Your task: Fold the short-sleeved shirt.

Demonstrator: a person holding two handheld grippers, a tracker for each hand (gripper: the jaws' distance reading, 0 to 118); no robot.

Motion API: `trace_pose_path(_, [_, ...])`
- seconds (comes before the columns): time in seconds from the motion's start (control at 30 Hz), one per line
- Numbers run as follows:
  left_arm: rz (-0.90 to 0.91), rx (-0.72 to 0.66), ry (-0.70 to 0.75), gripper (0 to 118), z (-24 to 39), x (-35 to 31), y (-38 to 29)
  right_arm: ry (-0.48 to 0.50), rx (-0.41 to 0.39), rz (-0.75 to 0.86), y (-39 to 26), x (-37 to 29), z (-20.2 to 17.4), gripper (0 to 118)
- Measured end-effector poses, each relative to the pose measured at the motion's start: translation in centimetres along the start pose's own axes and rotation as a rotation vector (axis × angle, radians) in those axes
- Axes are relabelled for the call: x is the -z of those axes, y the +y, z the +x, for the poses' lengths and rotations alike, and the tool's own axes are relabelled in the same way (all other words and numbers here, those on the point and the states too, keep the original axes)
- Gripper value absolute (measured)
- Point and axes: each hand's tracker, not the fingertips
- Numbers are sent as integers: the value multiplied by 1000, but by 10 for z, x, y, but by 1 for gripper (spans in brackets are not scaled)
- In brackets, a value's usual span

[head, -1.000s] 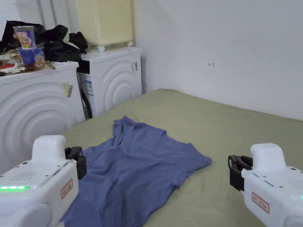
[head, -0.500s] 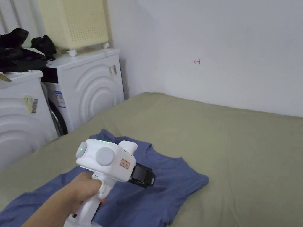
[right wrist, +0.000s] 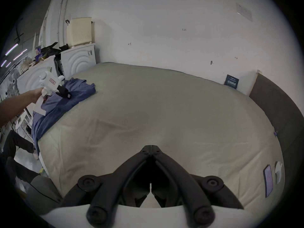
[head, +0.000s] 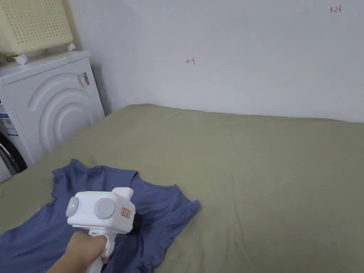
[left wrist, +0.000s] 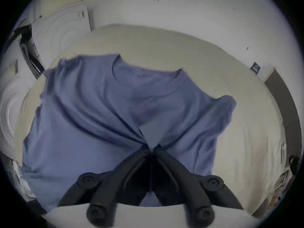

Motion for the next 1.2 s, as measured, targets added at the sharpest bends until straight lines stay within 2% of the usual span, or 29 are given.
trace_pose_path(0.07, [-15,-57,-38,1,3,-13,5,10,36,9,-1,-5,2,0])
trace_pose_path(0.17, [51,-28,-42,1,16,-41,19,37,97,41,0,-19,4,0])
trace_pose_path(0.27, [115,28,-46,1,40,-74,32,22,92,83,2,-39,6,0])
trace_pose_path(0.37, [188,61,-194,1,77,-104,38,8,92,125,6,-61,11,0])
trace_pose_path(0.47, [229,133,-354,1,140,-134,45,-27,88,136,9,-81,19,0])
trace_pose_path(0.57, [226,240,-435,1,210,-140,49,-92,86,148,8,-105,32,0])
trace_pose_path(0.67, [197,288,-627,1,293,-145,31,-166,113,176,1,-137,51,0])
trace_pose_path(0.77, [148,364,-757,1,375,-139,3,-249,152,189,-9,-169,72,0])
trace_pose_path(0.87, [57,448,-815,3,447,-119,-35,-346,175,197,-24,-193,90,0])
trace_pose_path(0.93, [10,504,-825,4,484,-103,-63,-375,213,166,-36,-201,102,0])
trace_pose_path(0.97, [-2,525,-812,8,498,-95,-77,-378,219,157,-42,-203,106,0])
trace_pose_path(1.0, [-8,528,-797,22,509,-87,-89,-391,225,143,-48,-204,109,0])
trace_pose_path(1.03, [-14,515,-803,50,515,-80,-99,-405,231,132,-52,-203,111,0])
trace_pose_path(1.07, [-59,483,-818,90,516,-78,-103,-412,236,127,-55,-202,113,0])
trace_pose_path(1.1, [-102,461,-789,99,515,-78,-104,-405,255,122,-57,-201,115,0])
trace_pose_path(1.2, [-68,383,-757,98,477,-100,-83,-381,278,121,-57,-194,116,0])
